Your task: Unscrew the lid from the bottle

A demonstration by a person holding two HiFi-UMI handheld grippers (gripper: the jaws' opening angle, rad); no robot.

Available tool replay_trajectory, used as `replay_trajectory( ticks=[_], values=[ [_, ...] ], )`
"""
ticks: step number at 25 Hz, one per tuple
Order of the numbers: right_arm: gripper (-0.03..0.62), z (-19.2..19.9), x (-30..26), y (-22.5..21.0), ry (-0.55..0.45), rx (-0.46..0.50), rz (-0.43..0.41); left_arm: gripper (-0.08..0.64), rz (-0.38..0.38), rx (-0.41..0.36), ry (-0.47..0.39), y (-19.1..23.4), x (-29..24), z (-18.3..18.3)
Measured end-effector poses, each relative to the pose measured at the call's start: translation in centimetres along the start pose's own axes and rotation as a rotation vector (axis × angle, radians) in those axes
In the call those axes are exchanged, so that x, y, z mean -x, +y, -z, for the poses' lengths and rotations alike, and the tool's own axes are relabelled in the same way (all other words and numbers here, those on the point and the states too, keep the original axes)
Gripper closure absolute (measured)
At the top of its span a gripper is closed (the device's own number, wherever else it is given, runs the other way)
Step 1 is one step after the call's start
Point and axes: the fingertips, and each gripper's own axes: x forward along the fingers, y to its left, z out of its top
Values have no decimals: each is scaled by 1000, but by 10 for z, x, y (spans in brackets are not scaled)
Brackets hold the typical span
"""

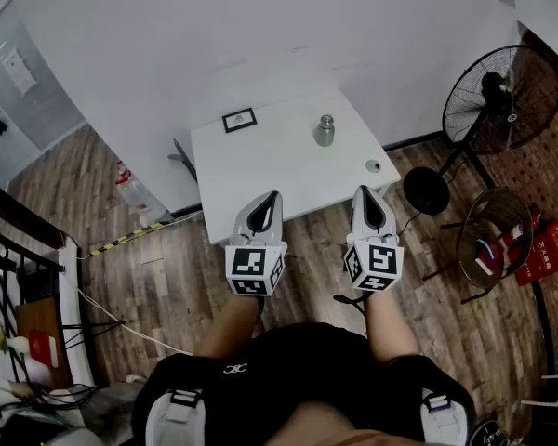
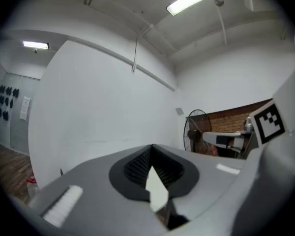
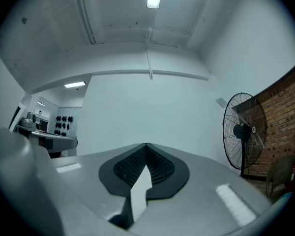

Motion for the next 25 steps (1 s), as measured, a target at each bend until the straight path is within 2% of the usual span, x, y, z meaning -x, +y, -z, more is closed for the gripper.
replay_trajectory(
  ticks=[11, 25],
  values=[
    [591, -2, 9, -27, -8, -38, -11, 506, -18, -10, 14, -29, -5, 3],
    [591, 11, 13, -52, 4, -20, -48, 506, -32, 22, 23, -60, -18, 19]
  ],
)
